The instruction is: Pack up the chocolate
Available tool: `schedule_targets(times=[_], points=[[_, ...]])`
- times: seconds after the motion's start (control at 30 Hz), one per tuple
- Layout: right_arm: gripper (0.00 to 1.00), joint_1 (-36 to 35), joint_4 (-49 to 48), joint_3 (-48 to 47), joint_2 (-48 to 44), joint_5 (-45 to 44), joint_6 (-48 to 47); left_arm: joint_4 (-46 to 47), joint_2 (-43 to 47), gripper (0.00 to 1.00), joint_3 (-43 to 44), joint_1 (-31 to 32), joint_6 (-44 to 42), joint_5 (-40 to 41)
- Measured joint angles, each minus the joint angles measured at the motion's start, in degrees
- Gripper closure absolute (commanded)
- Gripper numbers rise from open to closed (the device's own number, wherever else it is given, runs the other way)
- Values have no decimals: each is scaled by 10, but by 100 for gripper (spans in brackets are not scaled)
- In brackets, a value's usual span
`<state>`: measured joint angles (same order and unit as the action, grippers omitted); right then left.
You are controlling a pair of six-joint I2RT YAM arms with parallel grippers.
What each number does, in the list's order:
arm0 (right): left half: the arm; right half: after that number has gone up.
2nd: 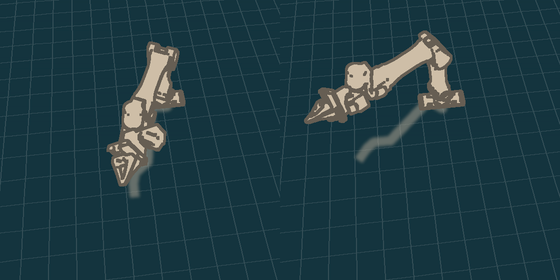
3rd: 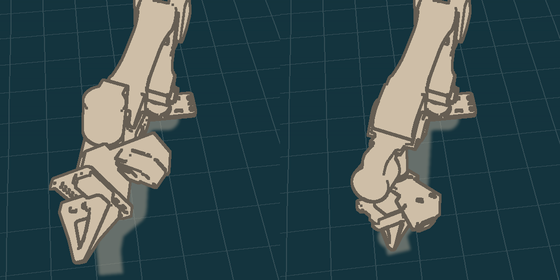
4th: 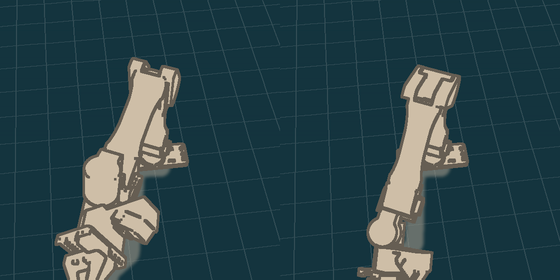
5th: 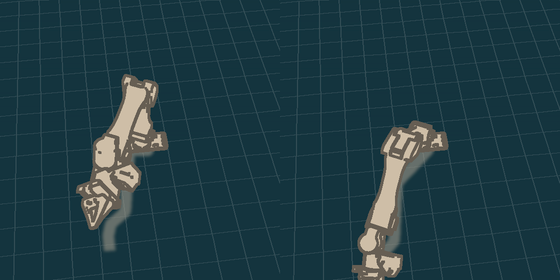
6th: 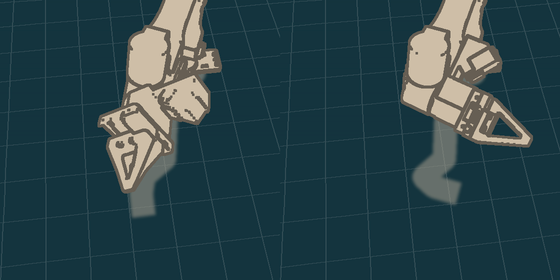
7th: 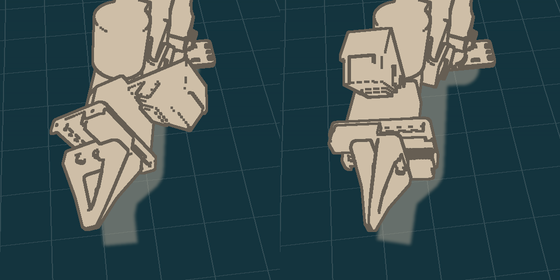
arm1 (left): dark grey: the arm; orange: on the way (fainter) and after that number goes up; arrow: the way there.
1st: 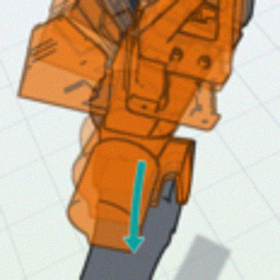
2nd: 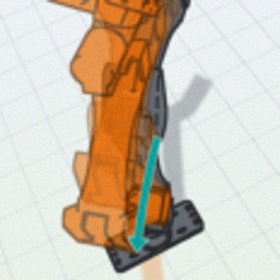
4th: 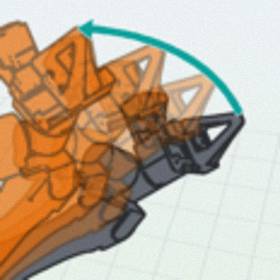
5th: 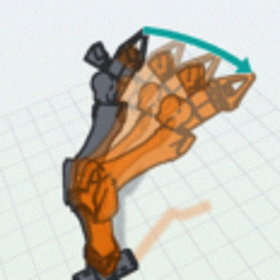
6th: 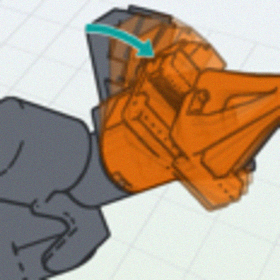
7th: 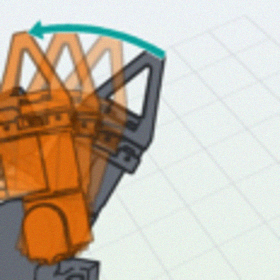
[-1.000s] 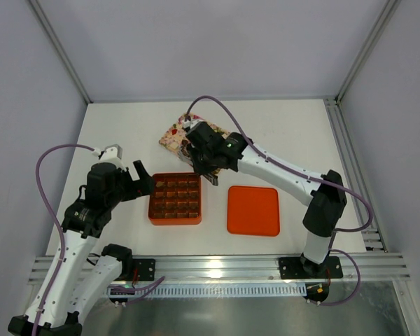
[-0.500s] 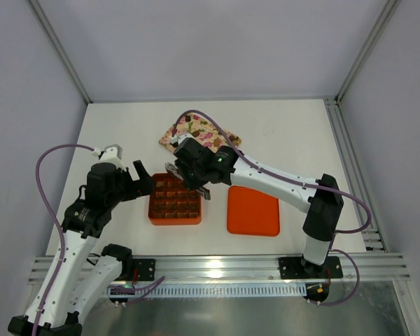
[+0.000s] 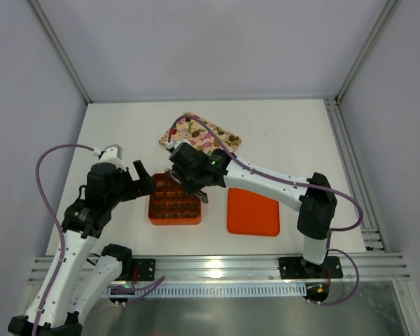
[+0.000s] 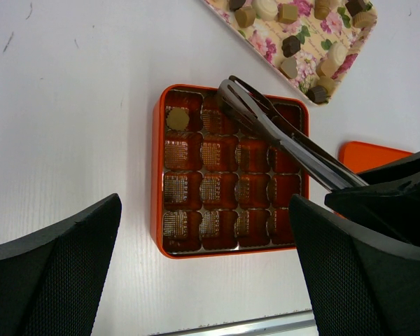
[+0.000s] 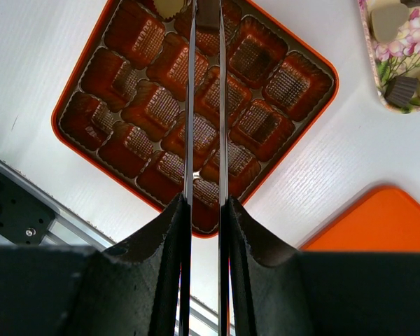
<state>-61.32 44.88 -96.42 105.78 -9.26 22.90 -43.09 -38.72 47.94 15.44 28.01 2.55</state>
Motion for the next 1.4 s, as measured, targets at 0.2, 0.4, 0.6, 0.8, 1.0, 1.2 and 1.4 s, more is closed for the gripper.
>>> schedule_targets(times=[0.2,0.4,0.6,0.8,1.0,1.2,1.4], points=[[76,-6,-1,0,13,0,0,0,0,1,0,0,0,0],[71,-8,-2,0,14,0,1,0,0,0,0,0,0,0],[66,-8,-2,0,14,0,2,0,0,0,0,0,0,0],[62,-8,-3,0,14,0,2,0,0,0,0,0,0,0],[61,-9,-3,0,14,0,2,0,0,0,0,0,0,0],[61,-8,-2,0,13,-8,2,0,0,1,0,0,0,0],[59,13,10,0,-13,-27,-5,0,0,0,0,0,0,0]])
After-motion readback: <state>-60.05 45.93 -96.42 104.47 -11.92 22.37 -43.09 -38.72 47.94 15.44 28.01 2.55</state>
